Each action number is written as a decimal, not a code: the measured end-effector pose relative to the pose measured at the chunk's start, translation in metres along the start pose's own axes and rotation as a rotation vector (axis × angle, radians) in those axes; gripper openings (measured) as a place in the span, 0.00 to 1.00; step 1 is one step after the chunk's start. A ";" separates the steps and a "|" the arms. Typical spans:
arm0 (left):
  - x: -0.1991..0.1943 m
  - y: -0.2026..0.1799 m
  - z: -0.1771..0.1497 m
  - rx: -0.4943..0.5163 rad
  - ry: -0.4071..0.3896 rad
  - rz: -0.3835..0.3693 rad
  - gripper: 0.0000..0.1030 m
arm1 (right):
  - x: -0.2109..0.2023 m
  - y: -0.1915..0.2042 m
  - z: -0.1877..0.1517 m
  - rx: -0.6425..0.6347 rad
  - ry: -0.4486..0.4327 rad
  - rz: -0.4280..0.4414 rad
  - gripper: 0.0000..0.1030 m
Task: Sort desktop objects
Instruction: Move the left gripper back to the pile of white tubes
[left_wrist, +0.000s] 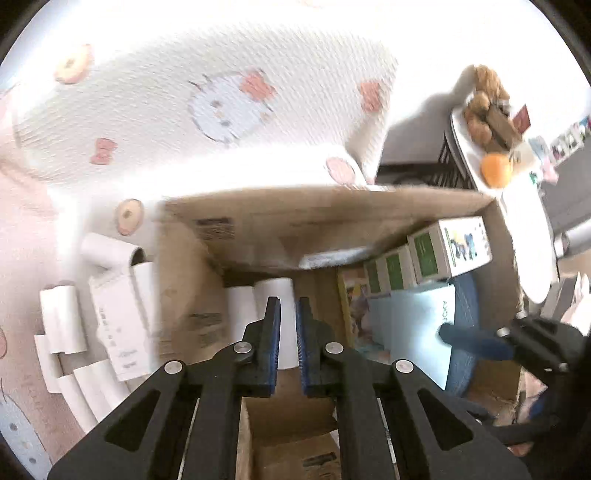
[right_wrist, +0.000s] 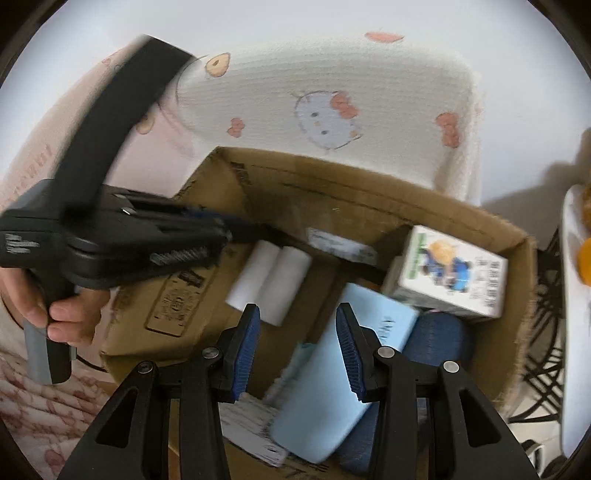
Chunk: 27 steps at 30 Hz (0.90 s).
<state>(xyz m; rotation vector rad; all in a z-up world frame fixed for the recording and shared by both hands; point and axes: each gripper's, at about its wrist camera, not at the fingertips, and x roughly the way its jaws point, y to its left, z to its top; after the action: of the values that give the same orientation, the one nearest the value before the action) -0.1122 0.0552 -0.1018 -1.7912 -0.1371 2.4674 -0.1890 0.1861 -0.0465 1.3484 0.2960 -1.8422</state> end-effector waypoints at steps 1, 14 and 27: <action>-0.003 -0.001 -0.001 -0.006 -0.014 -0.005 0.08 | 0.004 0.002 0.001 0.010 0.014 0.020 0.38; -0.047 0.075 -0.020 -0.108 -0.197 -0.200 0.08 | 0.081 0.025 0.026 0.140 0.191 0.105 0.39; -0.089 0.201 -0.075 -0.333 -0.467 -0.247 0.07 | 0.040 0.075 0.072 0.135 -0.061 0.105 0.39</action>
<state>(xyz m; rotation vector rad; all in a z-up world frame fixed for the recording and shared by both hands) -0.0174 -0.1534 -0.0658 -1.1507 -0.7893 2.7376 -0.1879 0.0759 -0.0330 1.3689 0.0688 -1.8375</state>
